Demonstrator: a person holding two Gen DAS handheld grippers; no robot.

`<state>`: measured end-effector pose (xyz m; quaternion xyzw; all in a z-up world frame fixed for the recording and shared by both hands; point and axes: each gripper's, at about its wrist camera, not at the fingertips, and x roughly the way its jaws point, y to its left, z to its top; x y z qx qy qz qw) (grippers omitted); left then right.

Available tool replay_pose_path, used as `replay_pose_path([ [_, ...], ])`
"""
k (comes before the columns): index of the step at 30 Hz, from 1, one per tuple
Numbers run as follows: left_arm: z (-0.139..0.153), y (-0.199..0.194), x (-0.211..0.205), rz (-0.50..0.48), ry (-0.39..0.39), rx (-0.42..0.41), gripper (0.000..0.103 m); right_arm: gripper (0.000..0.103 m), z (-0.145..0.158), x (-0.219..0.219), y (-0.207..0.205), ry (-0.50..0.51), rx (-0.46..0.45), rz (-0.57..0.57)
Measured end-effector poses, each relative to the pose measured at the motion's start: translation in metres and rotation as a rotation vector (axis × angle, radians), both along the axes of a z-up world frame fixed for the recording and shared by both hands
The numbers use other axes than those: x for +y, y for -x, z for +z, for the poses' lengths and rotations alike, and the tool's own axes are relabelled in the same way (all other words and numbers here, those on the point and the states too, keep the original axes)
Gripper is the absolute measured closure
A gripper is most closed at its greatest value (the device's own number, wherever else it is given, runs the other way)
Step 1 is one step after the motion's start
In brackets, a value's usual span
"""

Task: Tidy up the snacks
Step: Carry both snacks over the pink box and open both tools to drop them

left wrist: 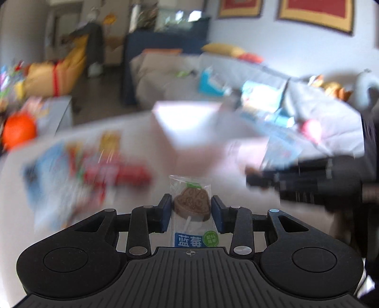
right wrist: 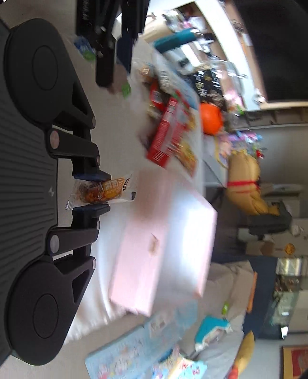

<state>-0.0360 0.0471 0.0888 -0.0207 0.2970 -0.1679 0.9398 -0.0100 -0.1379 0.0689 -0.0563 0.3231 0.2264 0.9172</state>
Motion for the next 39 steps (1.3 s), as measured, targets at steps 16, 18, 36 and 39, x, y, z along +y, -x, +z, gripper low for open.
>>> replay_pose_path([
  [16, 0.029, -0.132, -0.029, 0.061, 0.034, -0.05, 0.06, 0.083, 0.043, -0.025, -0.034, -0.013, -0.121, -0.109],
  [18, 0.024, -0.124, -0.027, 0.076, -0.007, -0.042, 0.06, 0.083, 0.049, -0.024, -0.042, -0.02, -0.135, -0.116],
  [36, -0.029, -0.045, 0.037, 0.198, -0.032, 0.075, 0.06, 0.048, 0.022, 0.013, -0.098, -0.097, 0.043, -0.08],
  [39, -0.043, -0.026, 0.065, 0.277, 0.032, 0.101, 0.06, 0.036, 0.014, 0.032, -0.079, -0.087, 0.035, 0.006],
])
